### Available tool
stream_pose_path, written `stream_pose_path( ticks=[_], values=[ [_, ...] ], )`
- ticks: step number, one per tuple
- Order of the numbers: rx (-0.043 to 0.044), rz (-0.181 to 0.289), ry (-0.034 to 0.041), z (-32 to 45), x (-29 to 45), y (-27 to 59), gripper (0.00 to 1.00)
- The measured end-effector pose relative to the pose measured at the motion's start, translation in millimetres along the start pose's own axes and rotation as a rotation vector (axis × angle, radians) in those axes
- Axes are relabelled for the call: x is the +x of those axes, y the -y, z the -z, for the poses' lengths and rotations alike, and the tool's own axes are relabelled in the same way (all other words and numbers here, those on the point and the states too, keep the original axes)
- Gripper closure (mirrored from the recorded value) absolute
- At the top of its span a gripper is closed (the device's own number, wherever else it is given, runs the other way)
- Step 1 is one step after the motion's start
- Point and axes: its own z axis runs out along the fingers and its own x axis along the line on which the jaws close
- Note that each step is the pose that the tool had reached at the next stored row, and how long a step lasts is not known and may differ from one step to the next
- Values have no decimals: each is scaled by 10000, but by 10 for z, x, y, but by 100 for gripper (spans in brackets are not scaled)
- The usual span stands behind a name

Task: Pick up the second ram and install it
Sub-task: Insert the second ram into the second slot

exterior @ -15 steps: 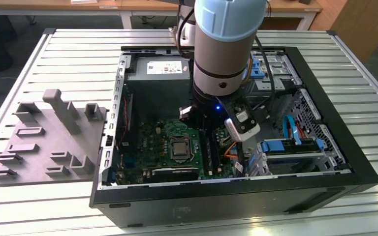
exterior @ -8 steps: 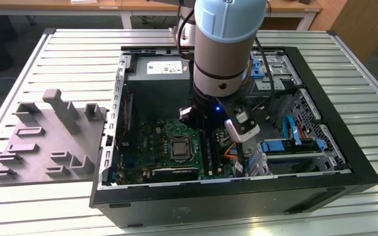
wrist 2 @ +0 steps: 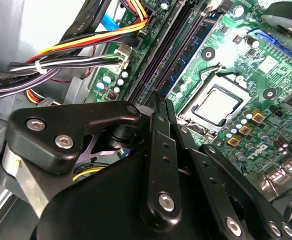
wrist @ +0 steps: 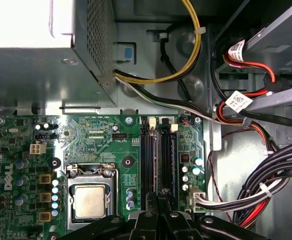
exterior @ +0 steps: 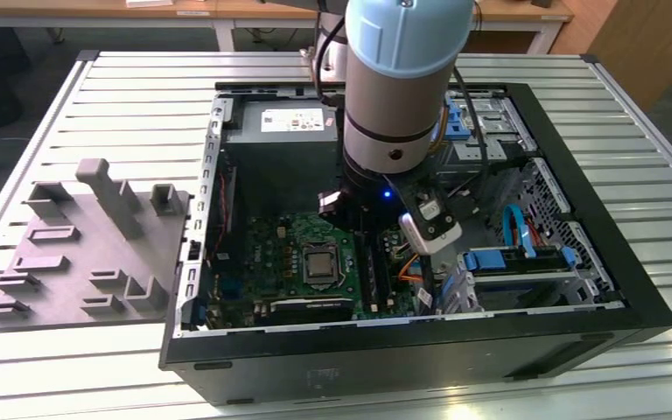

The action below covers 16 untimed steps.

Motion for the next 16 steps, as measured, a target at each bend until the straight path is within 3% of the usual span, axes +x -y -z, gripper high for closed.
stream_pose_path(
  ticks=[16],
  values=[
    [1,0,0,-16,2,8,88]
  ],
)
